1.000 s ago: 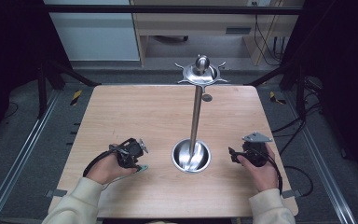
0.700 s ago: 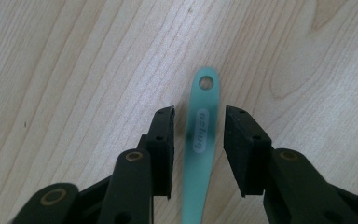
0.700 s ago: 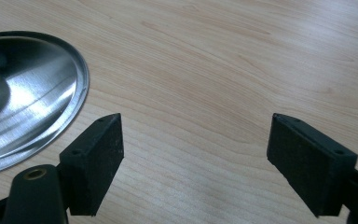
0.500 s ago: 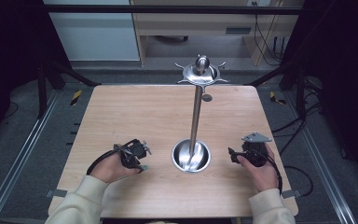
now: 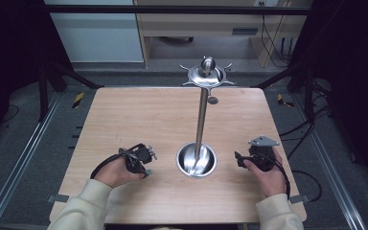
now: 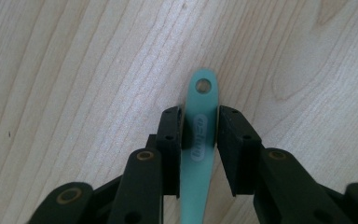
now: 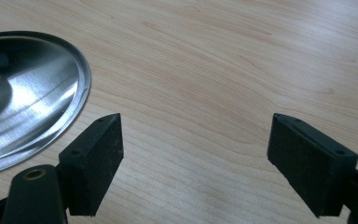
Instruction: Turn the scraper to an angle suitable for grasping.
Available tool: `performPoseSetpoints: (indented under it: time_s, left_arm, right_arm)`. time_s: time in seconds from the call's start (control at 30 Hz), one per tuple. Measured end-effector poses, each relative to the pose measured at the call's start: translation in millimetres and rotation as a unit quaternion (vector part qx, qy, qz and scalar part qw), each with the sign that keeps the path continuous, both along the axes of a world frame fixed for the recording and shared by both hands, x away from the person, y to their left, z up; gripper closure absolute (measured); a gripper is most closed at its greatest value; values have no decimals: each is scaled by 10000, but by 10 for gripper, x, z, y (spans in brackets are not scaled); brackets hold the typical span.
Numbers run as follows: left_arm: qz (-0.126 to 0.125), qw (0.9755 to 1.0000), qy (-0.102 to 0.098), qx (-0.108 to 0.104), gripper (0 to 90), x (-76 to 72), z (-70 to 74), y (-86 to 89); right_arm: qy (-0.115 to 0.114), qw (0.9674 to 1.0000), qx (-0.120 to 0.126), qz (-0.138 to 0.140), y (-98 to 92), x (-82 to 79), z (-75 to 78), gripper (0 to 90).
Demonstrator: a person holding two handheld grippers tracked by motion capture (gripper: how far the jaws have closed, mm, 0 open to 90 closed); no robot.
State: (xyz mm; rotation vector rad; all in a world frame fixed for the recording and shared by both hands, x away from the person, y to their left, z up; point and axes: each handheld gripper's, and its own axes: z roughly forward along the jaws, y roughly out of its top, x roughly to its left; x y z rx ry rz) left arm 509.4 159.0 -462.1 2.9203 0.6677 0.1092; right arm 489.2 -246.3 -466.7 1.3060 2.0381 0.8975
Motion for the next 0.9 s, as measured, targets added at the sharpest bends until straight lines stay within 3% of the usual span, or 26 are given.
performPoseSetpoints:
  time_s: [0.27, 0.3, 0.33, 0.37, 0.47, 0.5, 0.53, 0.63, 0.67, 0.7, 0.73, 0.83, 0.9]
  left_arm:
    - [-24, 10000, 54, -38, 738, -5, 9, 12]
    - [-23, 9999, 64, -119, 739, -16, 25, 17]
    - [-41, 9994, 37, -328, 739, -41, 103, 33]
    - [-41, 9994, 37, -328, 740, -41, 103, 33]
    - [-41, 9981, -191, -584, 741, -71, 277, 65]
    - [-1, 9962, -325, -814, 742, -74, 391, 100]
    - [-1, 9962, -325, -814, 742, -74, 391, 100]
    - [222, 9918, -576, -1115, 743, -73, 534, 174]
    - [295, 9892, -708, -1247, 744, -77, 575, 201]
    - [427, 9840, -915, -1469, 744, -83, 652, 257]
    - [427, 9840, -915, -1469, 744, -83, 652, 257]
    - [648, 9768, -1122, -1704, 745, -90, 750, 337]
    - [755, 9733, -1230, -1785, 745, -94, 816, 386]
  right_arm:
    - [-18, 10000, -8, 13, -5, 2, -1, 184]
    - [-21, 10000, -7, 12, -5, 3, -1, 184]
    - [-17, 10000, -7, 12, -4, 3, -2, 184]
    - [-17, 10000, -7, 12, -4, 3, -2, 184]
    - [-7, 10000, -32, 14, 0, 7, -7, 183]
    - [-18, 10000, -24, 30, 3, 7, -7, 183]
    - [-18, 10000, -24, 30, 3, 7, -7, 183]
    - [-15, 10000, -14, 24, 9, 2, -4, 182]
    - [-7, 10000, 1, 13, 10, -1, -3, 182]
    - [3, 10000, 12, 2, 11, -1, -2, 182]
    - [-9, 10000, -6, 2, 9, 1, -4, 182]
    - [-18, 10000, -4, 12, 8, 4, -6, 181]
    - [8, 10000, 20, 13, 12, 3, -6, 180]
